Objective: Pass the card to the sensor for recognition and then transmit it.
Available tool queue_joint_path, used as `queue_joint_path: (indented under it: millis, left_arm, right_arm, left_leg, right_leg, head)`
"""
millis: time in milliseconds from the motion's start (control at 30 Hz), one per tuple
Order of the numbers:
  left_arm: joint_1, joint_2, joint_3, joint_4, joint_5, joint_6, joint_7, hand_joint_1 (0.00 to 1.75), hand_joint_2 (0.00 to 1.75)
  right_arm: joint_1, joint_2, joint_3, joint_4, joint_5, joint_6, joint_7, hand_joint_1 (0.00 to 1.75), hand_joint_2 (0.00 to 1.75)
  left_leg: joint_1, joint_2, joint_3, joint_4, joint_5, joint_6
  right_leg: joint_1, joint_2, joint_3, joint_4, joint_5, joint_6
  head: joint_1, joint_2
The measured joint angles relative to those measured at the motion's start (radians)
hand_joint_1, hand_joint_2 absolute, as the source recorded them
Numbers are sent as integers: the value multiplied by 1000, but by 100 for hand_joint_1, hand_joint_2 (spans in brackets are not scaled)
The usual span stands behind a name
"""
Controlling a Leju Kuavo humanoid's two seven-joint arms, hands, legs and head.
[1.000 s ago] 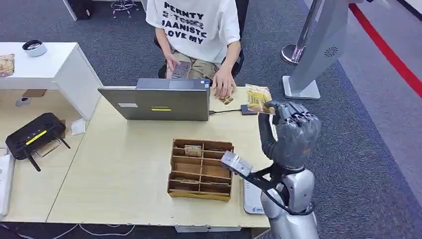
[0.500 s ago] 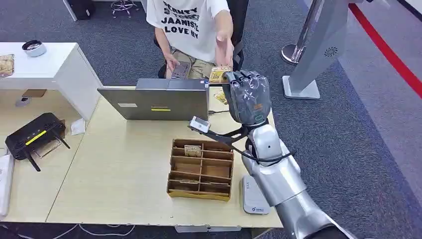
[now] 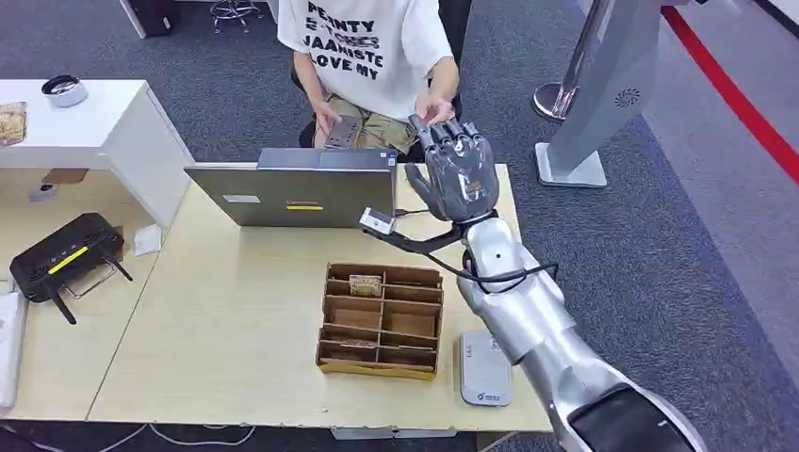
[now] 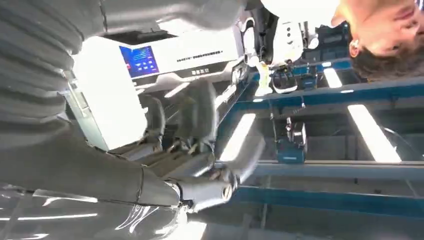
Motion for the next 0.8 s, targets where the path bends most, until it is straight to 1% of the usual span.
queue_joint_path:
  millis: [100,167,200,333,367,433,467,500,567,600,700,767,800]
  left_arm:
    - [2,-1,0,0,10,1,-3,0,0]
    - [4,-1,0,0,18,3,-6,0,0]
    - [5,-1,0,0,22,4,-6,0,0]
    - [8,-2,4,0,45,8,-8,0,0]
    - [10,-3,7,0,49,9,-8,0,0]
    - [11,-4,13,0,64,15,-7,0,0]
    - [12,-5,18,0,74,18,-5,0,0]
    - [12,-6,26,0,82,21,-4,0,0]
    - [15,-8,40,0,94,24,2,0,0]
    - [18,-9,45,0,100,25,2,0,0]
    - [21,-11,68,0,112,27,1,0,0]
    - [22,-12,78,0,115,27,-2,0,0]
    - [22,-12,84,0,115,27,-4,0,0]
  right_arm:
    - [21,0,7,-9,-43,-2,-21,0,0]
    - [54,0,10,-43,-83,-3,-40,0,0]
    - [78,0,15,-75,-103,-4,-51,0,0]
    - [192,1,23,-224,-242,-4,-145,0,0]
    - [224,2,27,-262,-270,-4,-160,0,0]
    - [285,1,43,-345,-389,-3,-203,0,0]
    - [319,0,54,-388,-474,1,-224,0,0]
    - [350,0,72,-442,-590,7,-246,0,0]
    - [408,-8,98,-528,-769,48,-281,0,0]
    - [431,-15,108,-568,-856,86,-296,0,0]
    - [484,-47,135,-683,-1172,274,-342,0,0]
    - [514,-74,143,-739,-1406,438,-382,0,0]
    - [532,-91,143,-765,-1533,542,-410,0,0]
  left_leg:
    - [0,0,0,0,0,0]
    - [0,0,0,0,0,0]
    - [0,0,0,0,0,0]
    - [0,-1,-1,0,0,0]
    - [0,-1,-1,0,0,0]
    - [0,-1,-1,0,0,0]
    - [0,-1,-2,0,-1,0]
    - [0,-2,-2,0,-1,0]
    - [0,-2,-2,0,-1,0]
    - [0,-1,-2,0,-1,0]
    - [0,-1,-2,0,-1,0]
    - [0,-2,-2,0,-1,0]
    - [0,-2,-2,0,-1,0]
  right_leg:
    - [0,0,0,0,0,0]
    - [0,0,0,0,0,0]
    - [0,0,0,0,0,0]
    - [0,-1,0,0,-1,1]
    - [0,-1,0,0,-1,1]
    - [0,-1,-1,0,-1,1]
    - [0,-1,-1,0,-1,1]
    - [0,-1,-1,0,-2,1]
    - [0,-1,-1,0,-2,1]
    - [0,-1,-1,0,-2,1]
    - [0,-1,-2,0,-1,1]
    - [0,-2,-1,-1,-1,1]
    - [0,-2,-1,-1,-1,1]
  head:
    - [1,0]
    - [1,0]
    - [0,0]
    - [1,0]
    - [0,0]
    - [0,0]
    - [1,0]
    - [0,0]
    - [0,0]
    - [1,0]
    - [0,0]
    - [0,0]
    - [0,0]
